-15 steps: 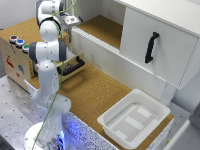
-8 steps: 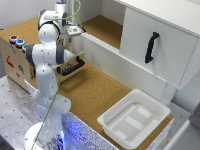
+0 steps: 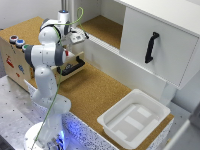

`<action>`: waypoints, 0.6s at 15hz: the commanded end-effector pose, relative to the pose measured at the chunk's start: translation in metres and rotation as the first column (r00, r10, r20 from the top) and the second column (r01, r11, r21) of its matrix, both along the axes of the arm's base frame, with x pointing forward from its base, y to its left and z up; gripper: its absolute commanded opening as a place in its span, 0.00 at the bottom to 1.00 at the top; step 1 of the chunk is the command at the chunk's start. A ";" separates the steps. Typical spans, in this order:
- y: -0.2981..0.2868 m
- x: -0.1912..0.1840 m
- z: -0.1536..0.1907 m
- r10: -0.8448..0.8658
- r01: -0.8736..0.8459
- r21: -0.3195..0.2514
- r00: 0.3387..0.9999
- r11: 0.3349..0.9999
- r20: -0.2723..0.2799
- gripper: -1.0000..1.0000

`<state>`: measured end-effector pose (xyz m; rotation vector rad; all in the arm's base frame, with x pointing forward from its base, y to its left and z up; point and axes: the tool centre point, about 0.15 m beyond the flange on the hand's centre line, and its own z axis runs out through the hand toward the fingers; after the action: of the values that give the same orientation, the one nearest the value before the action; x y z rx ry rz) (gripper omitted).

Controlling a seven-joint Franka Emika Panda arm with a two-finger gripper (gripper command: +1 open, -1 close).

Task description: Store the grasped pink object in the drawer

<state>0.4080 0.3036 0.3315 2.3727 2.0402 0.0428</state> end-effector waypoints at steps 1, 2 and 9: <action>-0.014 -0.019 -0.002 0.015 -0.020 0.073 0.998 0.997 0.067 1.00; -0.018 -0.024 0.011 -0.006 -0.001 0.089 0.996 0.996 0.088 1.00; -0.023 -0.029 0.024 -0.025 0.013 0.110 0.994 0.994 0.105 1.00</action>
<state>0.3996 0.2969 0.3538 2.3784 2.0185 0.1084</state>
